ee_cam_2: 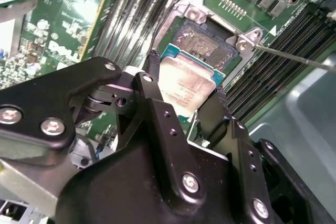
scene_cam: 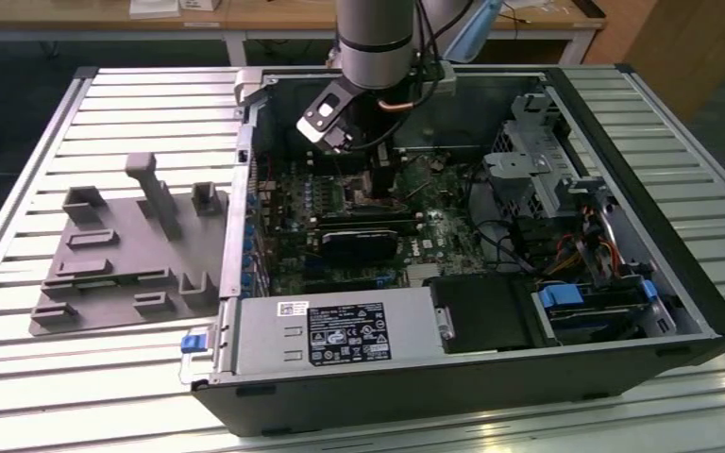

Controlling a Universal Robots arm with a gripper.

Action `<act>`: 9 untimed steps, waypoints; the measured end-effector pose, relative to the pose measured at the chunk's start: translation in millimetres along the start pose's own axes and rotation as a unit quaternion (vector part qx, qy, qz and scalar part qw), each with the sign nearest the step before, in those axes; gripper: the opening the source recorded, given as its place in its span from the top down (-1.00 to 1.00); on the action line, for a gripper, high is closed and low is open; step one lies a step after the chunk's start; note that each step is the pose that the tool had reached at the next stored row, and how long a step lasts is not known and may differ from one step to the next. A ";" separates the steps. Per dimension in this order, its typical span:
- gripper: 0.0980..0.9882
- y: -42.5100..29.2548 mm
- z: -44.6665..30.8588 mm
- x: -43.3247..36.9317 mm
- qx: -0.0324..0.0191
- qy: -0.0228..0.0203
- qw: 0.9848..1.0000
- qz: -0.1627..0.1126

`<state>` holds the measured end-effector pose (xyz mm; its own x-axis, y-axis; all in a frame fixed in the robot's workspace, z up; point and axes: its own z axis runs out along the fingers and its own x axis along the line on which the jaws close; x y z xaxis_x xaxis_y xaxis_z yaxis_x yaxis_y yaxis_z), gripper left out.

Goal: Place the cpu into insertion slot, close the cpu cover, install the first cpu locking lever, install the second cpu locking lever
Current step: 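Place the cpu into insertion slot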

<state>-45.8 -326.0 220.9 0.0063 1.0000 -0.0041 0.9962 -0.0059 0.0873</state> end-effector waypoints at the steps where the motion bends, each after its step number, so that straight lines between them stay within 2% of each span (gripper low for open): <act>1: 0.00 -1.2 1.2 0.5 0.000 0.000 1.000 0.000; 9: 0.00 -5.8 11.4 2.4 0.000 -0.001 1.000 0.001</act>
<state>-50.5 -323.6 209.0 0.0093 0.9999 -0.0052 0.9961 -0.0088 0.0873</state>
